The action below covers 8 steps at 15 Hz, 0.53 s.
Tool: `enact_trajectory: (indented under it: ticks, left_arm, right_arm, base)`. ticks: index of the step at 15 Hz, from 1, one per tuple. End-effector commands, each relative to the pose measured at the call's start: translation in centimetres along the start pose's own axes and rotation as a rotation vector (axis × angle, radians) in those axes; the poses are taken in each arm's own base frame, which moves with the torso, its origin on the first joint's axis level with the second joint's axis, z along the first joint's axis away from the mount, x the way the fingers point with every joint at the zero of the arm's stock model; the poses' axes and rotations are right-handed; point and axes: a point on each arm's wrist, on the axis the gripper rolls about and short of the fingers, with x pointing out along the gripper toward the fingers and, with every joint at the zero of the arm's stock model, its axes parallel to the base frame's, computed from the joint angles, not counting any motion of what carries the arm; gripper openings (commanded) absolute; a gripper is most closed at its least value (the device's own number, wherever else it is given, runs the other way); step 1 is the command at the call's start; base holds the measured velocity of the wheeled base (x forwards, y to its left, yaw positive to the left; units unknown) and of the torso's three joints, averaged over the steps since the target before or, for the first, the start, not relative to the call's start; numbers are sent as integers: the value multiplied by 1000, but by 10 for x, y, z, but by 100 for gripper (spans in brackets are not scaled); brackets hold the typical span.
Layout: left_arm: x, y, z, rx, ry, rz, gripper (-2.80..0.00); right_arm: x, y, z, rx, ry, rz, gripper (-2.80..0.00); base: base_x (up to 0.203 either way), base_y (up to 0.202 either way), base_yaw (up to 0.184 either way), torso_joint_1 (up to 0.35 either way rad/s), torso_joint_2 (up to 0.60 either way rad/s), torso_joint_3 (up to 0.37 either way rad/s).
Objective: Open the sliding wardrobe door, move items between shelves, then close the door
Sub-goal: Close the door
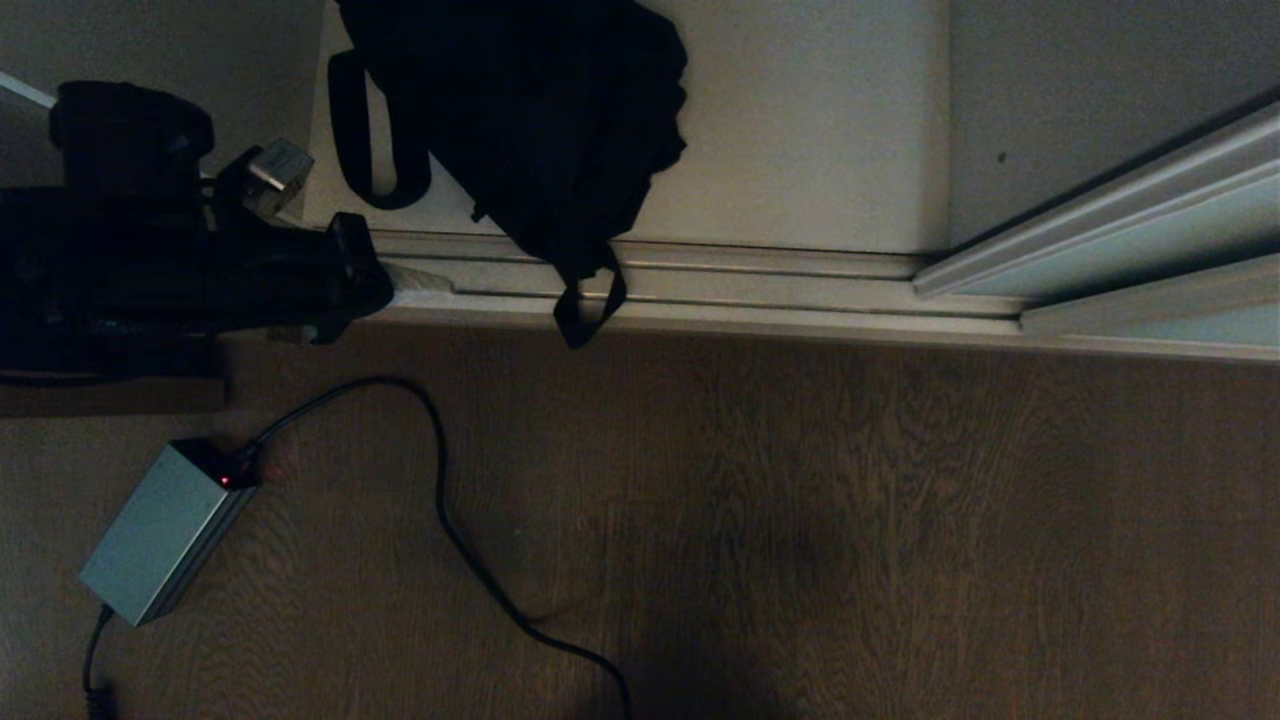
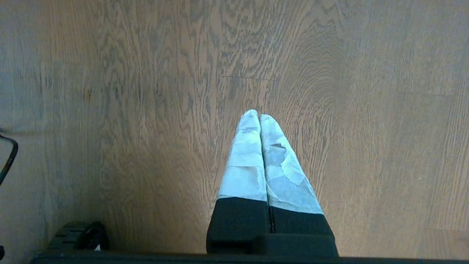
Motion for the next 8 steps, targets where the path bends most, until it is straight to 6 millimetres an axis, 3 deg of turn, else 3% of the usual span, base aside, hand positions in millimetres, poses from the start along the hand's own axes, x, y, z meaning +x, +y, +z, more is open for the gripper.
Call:
enact_trajectory:
  ticks: [1,5,8]
  left_arm:
    - [-59,-39,-16,146,-89,25,-280]
    - [-142,-78,-65,591,-258,281,-280]
    - [-192,-92,-120,745,-339,402,-280]
  right_arm:
    - [0,0,0,0,-4,1,-280]
    - [0,0,0,0,-4,0,-280]
    - [0,0,0,0,-4,1,-280]
  base:
    - [0,0,0,0,0,0]
    - [0,0,0,0,0,0]
    - [0,0,0,0,0,0]
